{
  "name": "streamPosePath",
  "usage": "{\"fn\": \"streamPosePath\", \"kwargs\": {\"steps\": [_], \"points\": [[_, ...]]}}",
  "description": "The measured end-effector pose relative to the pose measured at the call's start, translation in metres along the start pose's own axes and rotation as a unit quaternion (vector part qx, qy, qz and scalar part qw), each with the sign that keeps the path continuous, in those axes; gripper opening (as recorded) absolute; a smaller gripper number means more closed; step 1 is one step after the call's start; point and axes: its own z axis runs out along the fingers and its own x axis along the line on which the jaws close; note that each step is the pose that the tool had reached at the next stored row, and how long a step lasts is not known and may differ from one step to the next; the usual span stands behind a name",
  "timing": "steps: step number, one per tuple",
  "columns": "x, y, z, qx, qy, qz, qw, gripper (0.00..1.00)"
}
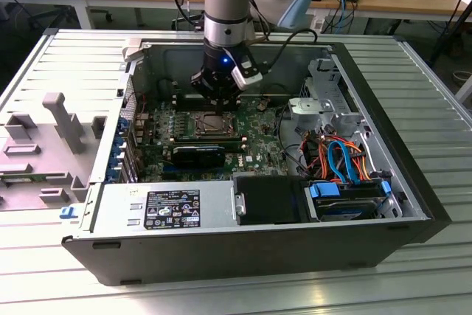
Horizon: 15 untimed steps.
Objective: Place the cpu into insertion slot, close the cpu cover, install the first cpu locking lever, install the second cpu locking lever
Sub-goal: 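Install the first cpu locking lever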
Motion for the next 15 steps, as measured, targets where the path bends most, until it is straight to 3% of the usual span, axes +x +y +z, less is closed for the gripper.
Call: {"fn": "streamPosePath", "kwargs": {"steps": [10,11,15], "points": [[-0.0107,-0.0004,0.0004,-0.0018,0.0036,0.0,1.0,0.11],[-0.0108,-0.0005,0.0006,-0.0034,0.0037,0.0,1.0,0.11],[-0.0107,-0.0006,0.0019,-0.0188,0.0033,-0.001,0.9998,0.11]]}}
